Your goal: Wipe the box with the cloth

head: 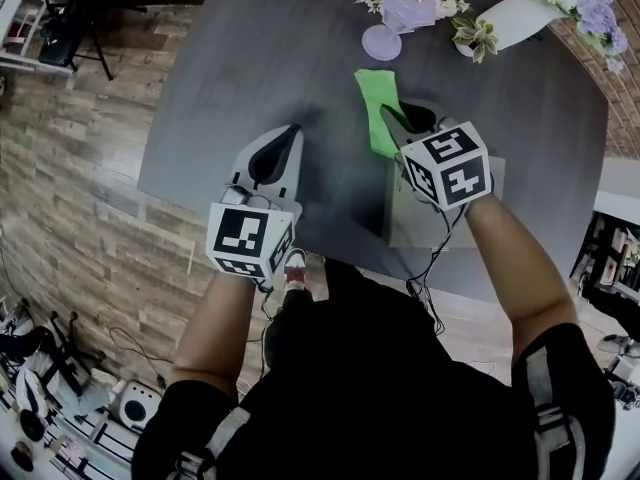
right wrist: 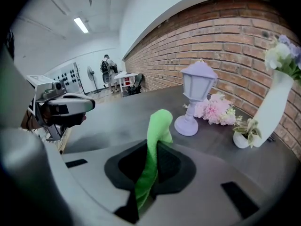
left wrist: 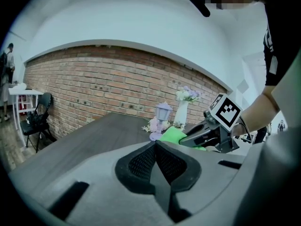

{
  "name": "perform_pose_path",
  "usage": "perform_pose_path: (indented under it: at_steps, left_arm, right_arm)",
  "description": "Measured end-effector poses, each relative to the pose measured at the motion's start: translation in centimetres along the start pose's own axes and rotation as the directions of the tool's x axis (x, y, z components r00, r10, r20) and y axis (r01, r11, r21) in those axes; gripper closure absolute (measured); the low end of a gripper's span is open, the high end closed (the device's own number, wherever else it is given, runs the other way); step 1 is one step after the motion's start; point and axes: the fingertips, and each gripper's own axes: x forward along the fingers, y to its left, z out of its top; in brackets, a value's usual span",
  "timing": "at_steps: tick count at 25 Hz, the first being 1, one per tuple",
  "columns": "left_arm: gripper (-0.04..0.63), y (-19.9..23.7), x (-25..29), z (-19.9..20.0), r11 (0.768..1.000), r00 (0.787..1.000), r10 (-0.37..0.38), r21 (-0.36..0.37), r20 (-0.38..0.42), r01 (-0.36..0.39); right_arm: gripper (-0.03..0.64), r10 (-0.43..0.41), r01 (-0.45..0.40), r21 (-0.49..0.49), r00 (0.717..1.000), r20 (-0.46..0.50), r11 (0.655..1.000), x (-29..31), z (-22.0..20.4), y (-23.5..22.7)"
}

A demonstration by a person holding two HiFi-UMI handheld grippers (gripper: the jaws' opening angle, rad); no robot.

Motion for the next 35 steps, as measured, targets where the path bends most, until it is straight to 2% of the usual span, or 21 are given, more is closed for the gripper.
perform_pose_path:
  at_steps: [19, 35]
  left_arm:
    - [0.586, 0.9, -0.9, 1.1, 0.998, 0.998, 0.051, 0.027, -0.025, -0.050]
    - [0.586, -1.7, -0.2, 1.0, 0.997, 0.998, 0.013, 0.075, -0.057, -0.009]
  right_arm:
    - [0.580, -0.006, 0.006, -0.003, 1.000, -0.012, 1.000, 1.6, 0.2, -2.4]
    - [0.580, -0.022, 0.022, 0.018, 1.000, -0.016, 1.000, 0.5, -1.2, -4.4]
